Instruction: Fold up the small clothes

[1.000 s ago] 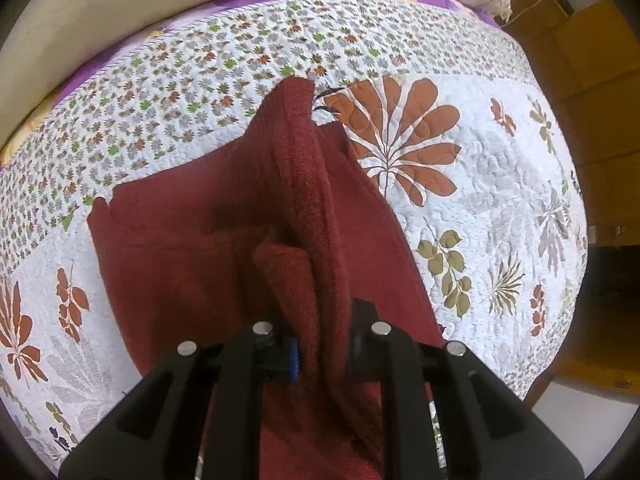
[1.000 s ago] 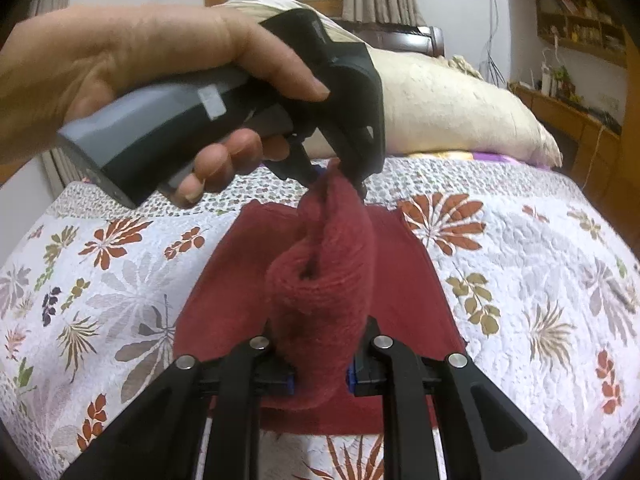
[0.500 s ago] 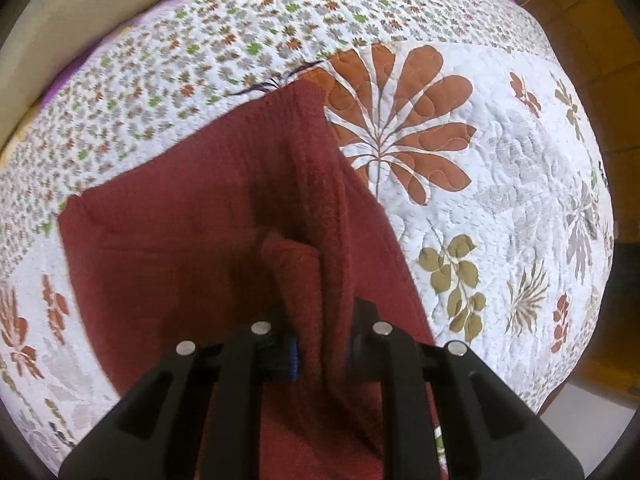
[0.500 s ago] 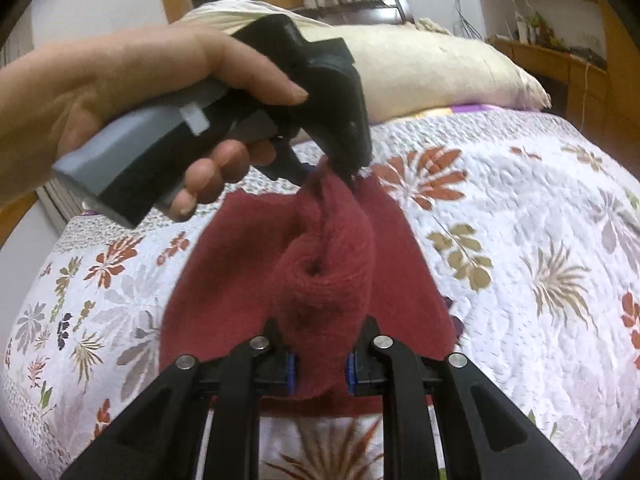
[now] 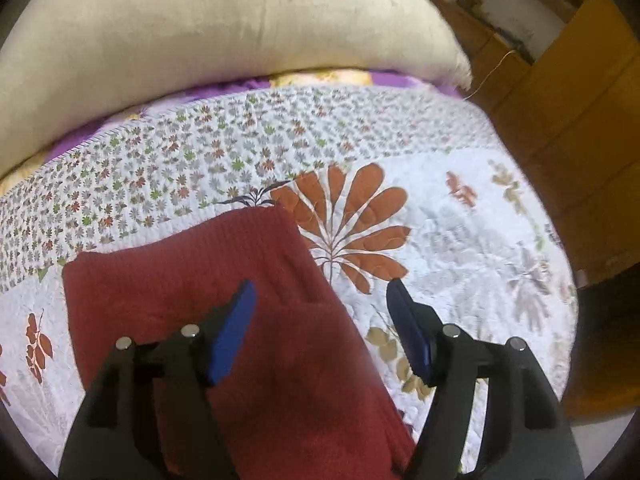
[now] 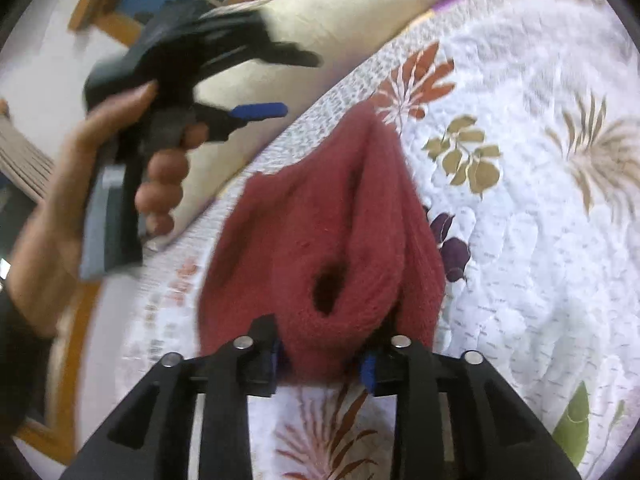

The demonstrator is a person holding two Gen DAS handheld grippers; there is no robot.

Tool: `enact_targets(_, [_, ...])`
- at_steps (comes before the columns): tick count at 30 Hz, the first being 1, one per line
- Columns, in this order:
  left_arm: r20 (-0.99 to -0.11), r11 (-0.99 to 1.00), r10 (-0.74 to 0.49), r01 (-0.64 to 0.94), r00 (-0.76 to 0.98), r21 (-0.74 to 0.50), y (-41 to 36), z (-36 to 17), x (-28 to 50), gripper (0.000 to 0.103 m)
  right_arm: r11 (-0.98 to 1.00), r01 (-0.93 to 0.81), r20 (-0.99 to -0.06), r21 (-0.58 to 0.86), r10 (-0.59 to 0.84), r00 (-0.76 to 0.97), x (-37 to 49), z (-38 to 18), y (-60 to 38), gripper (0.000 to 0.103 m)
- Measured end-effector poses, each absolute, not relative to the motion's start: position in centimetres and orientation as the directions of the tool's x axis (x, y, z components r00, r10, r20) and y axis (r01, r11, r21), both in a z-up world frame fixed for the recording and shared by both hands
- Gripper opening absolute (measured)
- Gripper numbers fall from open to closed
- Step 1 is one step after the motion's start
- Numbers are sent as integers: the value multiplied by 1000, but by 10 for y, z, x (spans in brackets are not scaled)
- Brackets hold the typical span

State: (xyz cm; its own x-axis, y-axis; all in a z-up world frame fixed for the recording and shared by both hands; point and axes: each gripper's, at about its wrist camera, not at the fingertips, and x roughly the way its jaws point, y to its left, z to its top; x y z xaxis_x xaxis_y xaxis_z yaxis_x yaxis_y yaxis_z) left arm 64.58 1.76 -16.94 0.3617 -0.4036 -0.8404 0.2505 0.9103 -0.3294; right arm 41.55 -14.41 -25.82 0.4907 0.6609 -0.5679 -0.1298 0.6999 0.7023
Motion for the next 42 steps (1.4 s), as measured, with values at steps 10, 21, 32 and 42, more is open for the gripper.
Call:
enact_targets(10, [-722, 766, -638, 318, 268, -558, 82, -165, 569, 66, 434, -53, -396, 899, 860, 322, 456, -259, -173, 68])
enact_targets(21, [-647, 653, -755, 208, 103, -729, 115, -261, 490, 38, 455, 35, -454, 890, 875, 169, 475, -288, -172, 40])
enact_targets(32, [-487, 506, -861, 328, 146, -798, 126, -224, 460, 39, 434, -18, -428, 901, 895, 127, 491, -278, -135, 25])
enact_targets(42, [-625, 628, -777, 158, 76, -762, 127, -293, 478, 24, 423, 13, -422, 906, 900, 107, 544, -280, -153, 53])
